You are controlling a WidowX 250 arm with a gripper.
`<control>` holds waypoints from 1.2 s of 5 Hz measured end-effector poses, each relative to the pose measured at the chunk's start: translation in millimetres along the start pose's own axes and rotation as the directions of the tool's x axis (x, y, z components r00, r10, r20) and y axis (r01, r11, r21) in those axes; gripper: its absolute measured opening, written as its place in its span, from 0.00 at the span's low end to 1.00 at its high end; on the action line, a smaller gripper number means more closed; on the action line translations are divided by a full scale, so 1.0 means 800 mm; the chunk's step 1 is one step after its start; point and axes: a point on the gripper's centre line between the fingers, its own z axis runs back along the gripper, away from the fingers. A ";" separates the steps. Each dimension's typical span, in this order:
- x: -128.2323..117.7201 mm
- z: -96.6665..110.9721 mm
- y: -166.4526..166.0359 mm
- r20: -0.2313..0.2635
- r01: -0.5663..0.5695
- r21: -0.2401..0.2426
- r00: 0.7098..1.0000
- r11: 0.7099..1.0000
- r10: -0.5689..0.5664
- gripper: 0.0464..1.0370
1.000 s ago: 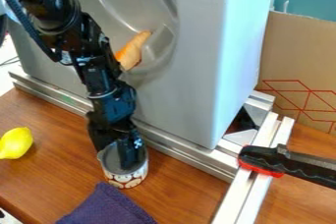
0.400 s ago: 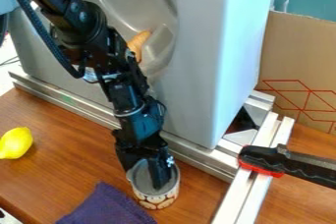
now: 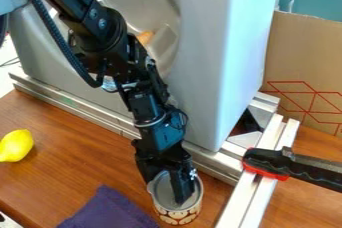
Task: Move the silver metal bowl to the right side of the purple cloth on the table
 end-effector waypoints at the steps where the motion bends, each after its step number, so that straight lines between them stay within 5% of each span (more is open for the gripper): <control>1: 0.001 -0.001 -0.006 -0.005 -0.010 -0.013 1.000 1.000 0.010 0.96; 2: -0.005 0.008 -0.018 -0.052 0.006 0.044 0.999 0.999 -0.004 0.96; 4: -0.019 0.052 -0.012 0.005 -0.002 0.163 1.000 0.987 0.001 0.96; 5: -0.039 0.074 0.011 -0.045 -0.063 0.317 0.996 0.946 0.081 0.96; 6: -0.057 0.109 0.031 -0.043 -0.063 0.415 0.995 0.908 0.089 0.96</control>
